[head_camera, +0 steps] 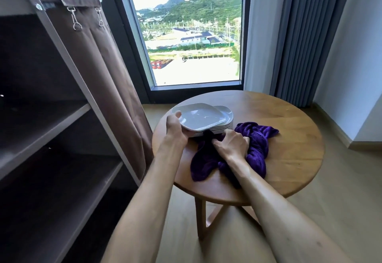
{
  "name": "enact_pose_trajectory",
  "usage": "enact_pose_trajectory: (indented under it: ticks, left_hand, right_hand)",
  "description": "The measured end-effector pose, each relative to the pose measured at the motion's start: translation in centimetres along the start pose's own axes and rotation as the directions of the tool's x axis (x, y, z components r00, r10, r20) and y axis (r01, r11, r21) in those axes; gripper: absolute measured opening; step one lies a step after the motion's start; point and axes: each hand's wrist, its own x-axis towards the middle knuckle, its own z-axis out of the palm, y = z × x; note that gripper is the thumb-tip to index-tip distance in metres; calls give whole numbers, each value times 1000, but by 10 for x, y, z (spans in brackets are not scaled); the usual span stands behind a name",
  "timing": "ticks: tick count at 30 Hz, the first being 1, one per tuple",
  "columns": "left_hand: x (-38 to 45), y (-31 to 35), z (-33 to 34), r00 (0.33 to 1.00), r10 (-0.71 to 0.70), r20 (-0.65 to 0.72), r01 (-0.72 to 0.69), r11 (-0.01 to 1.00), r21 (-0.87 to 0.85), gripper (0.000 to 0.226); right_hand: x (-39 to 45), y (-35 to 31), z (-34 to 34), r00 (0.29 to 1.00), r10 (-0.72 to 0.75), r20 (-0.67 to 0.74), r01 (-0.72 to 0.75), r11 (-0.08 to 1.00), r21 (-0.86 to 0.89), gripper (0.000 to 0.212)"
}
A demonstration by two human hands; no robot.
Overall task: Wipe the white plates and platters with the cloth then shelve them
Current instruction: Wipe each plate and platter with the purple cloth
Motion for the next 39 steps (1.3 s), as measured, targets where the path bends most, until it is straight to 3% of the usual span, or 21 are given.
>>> enact_pose_trajectory:
  ticks: [26,39]
  left_hand:
    - [-16,-16,-5,999,-37,-26,33,988,-154,18]
    - [-7,-18,-6,996,-76,54,85,978,-191,26]
  right_hand:
    - [2,0,1,1000,-15,1,15,1000,-15,39]
    - [1,1,0,1000,-20,-8,19,1000,-8,40]
